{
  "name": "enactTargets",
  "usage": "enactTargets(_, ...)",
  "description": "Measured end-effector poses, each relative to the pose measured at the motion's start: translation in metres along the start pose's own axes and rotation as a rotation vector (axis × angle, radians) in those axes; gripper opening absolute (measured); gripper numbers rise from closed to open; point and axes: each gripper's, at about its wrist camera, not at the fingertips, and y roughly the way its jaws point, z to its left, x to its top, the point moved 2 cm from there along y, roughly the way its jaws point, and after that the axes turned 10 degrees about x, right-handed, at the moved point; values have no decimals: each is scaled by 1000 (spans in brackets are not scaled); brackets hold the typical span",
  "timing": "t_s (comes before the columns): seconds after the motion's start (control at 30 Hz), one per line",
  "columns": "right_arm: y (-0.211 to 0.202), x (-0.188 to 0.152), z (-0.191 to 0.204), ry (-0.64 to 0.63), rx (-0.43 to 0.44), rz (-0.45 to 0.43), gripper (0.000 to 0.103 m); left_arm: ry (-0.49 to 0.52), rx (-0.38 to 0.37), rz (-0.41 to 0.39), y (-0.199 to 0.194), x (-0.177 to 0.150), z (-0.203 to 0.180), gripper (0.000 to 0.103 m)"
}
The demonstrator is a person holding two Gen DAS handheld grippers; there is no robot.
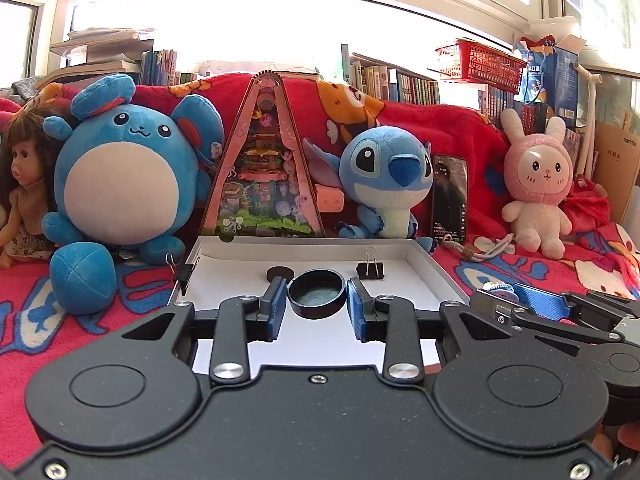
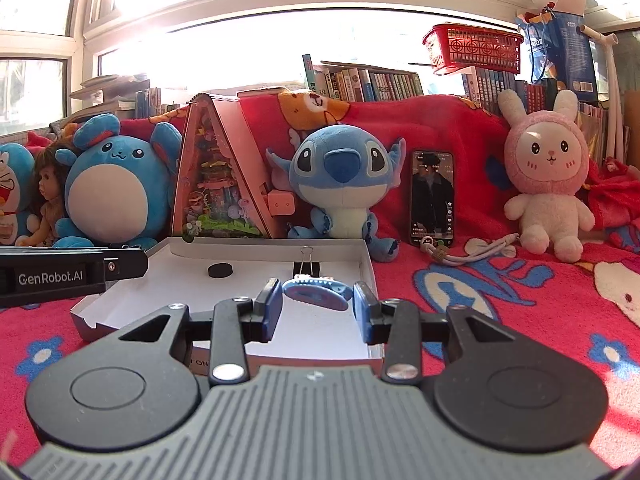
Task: Organize rigid objects
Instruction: 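Carry the black cup in the left tool toward the box while the right carries the clip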
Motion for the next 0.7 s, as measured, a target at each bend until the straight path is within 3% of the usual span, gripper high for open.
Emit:
enactTargets(0.3, 42, 9, -13, 15, 22, 50, 43, -9, 1, 103, 61, 9, -2, 31)
enactTargets(0.7, 101, 15, -22, 51, 53, 121, 43, 36, 35, 169, 124, 10, -10, 31)
